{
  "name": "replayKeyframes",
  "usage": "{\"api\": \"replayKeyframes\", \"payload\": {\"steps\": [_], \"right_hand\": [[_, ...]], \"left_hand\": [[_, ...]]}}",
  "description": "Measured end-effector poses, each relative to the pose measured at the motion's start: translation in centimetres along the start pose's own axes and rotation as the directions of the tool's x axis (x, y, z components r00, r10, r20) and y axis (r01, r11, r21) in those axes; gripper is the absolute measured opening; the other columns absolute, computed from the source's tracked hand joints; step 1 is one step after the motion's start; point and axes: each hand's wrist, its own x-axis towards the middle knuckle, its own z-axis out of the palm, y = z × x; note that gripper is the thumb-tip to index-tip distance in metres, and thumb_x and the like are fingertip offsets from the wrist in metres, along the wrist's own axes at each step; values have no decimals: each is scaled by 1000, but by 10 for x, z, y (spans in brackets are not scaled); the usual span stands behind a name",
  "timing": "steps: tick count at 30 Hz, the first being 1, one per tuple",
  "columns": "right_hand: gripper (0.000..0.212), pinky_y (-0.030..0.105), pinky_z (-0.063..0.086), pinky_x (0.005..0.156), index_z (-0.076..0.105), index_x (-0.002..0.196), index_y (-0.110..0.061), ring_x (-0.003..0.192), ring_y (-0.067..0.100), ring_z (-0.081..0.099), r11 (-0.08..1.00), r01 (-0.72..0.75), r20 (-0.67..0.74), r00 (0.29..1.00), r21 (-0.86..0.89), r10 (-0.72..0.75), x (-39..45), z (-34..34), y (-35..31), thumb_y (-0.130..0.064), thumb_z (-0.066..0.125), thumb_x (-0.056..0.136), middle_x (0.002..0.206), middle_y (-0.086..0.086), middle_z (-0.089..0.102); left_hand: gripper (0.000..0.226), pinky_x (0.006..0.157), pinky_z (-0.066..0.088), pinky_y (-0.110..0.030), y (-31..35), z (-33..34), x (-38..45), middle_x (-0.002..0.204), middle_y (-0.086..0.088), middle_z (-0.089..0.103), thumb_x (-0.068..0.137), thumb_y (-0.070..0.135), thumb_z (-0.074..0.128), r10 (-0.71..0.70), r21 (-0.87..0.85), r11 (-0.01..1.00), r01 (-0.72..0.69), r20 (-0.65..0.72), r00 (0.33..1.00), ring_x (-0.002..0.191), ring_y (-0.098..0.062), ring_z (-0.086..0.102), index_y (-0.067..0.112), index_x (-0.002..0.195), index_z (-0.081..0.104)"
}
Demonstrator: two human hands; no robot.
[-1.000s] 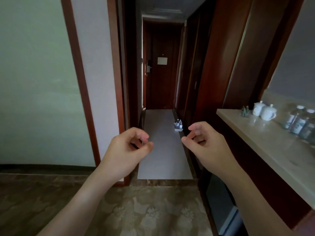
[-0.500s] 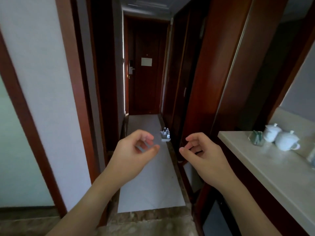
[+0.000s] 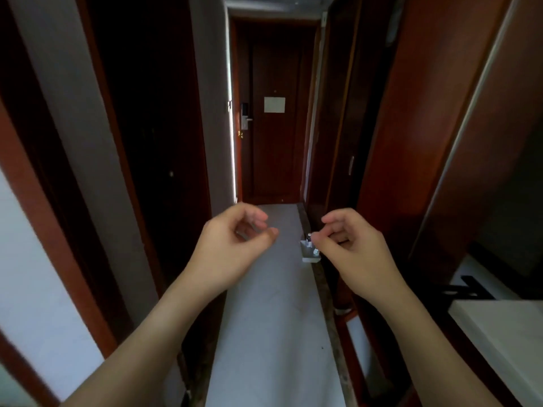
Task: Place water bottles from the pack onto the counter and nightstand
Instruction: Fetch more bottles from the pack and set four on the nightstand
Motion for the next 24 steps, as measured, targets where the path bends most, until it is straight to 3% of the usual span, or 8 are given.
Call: {"api": "replayKeyframes", "payload": {"steps": [3,8,16,21,24], "right_hand": [[23,21,53,69,64,100,-27,77,10,64,1000,15,21,1000,12,-15,62,10,22,-28,77,81,89,-2,70],[23,26,56,73,64,99,-28,78,9,65,1000,12,45,999,23,-13,157,32,70,-33,75,79,90,-4,70],[19,13,50,67,65,98,-26,74,5,62,1000,17,18,1000,-15,-17,348,81,159,-27,75,83,86,-4,68],[17,14,51,65,64,95,-30,71,2,63,1000,1,29,1000,-28,0,475,96,203,-27,76,83,83,-6,69],[17,13,50,63,64,94,-30,69,1,64,1000,8,-12,1000,-24,-8,537,98,236,-26,76,82,82,-7,70]], "left_hand": [[13,77,56,-43,-25,13,49,84,-3,70,83,12,78,-19,28,999,19,-27,999,80,-31,66,13,94,70],[14,73,56,-36,-83,37,133,86,8,68,81,25,76,-10,116,993,11,-9,1000,78,-14,66,22,93,68],[15,73,55,-33,-205,72,313,89,9,67,81,24,78,61,176,983,-60,-1,998,82,-10,65,24,91,67],[16,66,44,-10,-272,100,446,78,17,65,79,27,79,80,138,987,-80,1,997,74,-3,61,29,87,66],[16,65,43,-9,-304,124,515,83,27,64,74,44,72,101,83,991,-103,33,994,69,1,58,36,87,64]]}}
